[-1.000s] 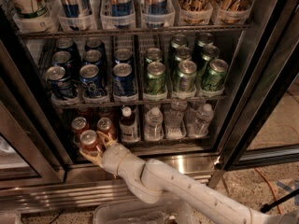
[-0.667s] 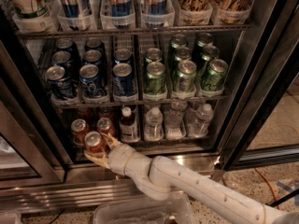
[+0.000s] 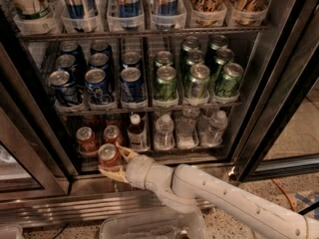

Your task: Pick coke can from bottom shelf of fridge

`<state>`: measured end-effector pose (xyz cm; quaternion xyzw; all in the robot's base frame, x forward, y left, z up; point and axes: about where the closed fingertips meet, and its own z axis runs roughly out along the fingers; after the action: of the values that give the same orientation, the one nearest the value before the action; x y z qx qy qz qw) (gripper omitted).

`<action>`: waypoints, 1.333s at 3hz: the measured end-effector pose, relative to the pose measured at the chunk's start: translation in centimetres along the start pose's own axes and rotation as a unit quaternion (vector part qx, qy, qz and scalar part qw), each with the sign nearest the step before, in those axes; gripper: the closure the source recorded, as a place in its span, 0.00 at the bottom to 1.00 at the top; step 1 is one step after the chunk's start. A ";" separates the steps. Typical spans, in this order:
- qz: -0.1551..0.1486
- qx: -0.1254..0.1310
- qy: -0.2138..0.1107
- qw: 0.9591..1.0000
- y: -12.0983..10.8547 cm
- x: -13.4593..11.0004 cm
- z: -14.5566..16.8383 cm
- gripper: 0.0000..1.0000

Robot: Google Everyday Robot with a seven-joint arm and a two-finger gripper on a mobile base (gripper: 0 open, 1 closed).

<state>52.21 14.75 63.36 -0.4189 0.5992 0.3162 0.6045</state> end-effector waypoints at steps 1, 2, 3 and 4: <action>-0.002 0.000 0.011 1.000 0.8 -0.3 -1.5 1.00; -0.002 0.004 0.023 1.000 2.1 -0.8 -3.2 1.00; -0.001 0.005 0.027 1.000 3.8 -1.6 -5.3 1.00; 0.001 0.000 0.035 0.999 5.4 -2.3 -7.1 1.00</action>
Offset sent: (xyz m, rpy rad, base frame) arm -0.0618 -0.0329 0.0105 -0.0717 0.0291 -0.0327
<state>43.97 11.17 65.48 -0.4296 0.6205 0.3020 0.5825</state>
